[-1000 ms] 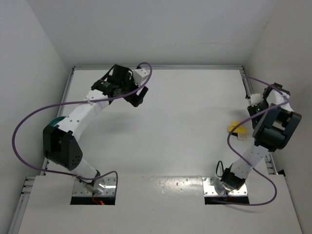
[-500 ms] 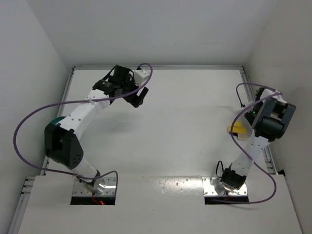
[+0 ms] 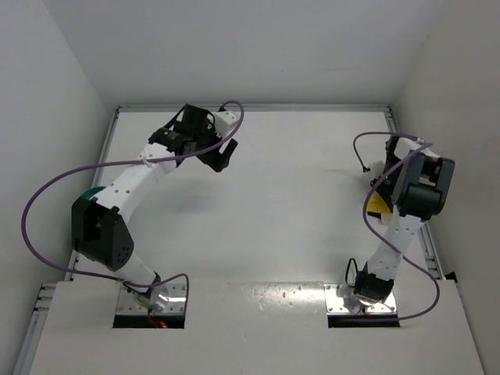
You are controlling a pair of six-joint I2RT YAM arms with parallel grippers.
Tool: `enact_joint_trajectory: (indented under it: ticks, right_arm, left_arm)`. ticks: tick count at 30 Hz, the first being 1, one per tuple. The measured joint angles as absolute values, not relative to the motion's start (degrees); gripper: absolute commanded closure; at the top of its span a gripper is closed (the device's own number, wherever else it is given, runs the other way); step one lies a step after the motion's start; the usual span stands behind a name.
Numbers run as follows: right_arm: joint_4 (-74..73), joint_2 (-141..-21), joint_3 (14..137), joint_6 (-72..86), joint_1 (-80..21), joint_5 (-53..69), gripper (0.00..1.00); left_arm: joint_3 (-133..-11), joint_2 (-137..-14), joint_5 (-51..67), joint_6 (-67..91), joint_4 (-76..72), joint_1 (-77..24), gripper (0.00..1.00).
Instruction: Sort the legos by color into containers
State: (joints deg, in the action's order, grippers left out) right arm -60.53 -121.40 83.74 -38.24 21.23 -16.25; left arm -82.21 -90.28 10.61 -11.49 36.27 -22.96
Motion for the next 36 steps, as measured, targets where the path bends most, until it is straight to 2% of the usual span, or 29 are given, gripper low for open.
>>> enact_joint_trajectory:
  ticks: [11,18,24,26,30,36]
  right_arm:
    - [-61.17,-122.58,81.97,-36.05,18.2,-13.89,0.57]
    - [-66.85,-123.28,83.13,-35.77,13.91,3.27,0.54]
    - [-71.09,-125.38,95.85,-36.64,6.24,20.12,0.49]
    - [-70.65,-123.94,98.19,-36.62,5.04,22.87,0.48]
    - [-70.78,-116.86,95.02,-38.98,6.85,21.02,0.42]
    - [-72.62,-104.07,81.67,-45.41,11.94,11.57,0.36]
  left_arm:
    - [-81.34,-90.28,9.67,-11.44,36.07,-22.9,0.18]
    - [-81.1,-90.28,10.02,-11.35,36.01,-22.83,0.18]
    - [-81.08,-90.28,10.66,-11.33,35.97,-22.83,0.17]
    - [-81.03,-90.28,11.05,-11.35,35.86,-22.57,0.11]
    - [-79.07,-89.12,12.58,-11.07,34.74,-22.11,0.01]
    - [-75.61,-85.73,15.77,-10.83,33.12,-20.56,0.01]
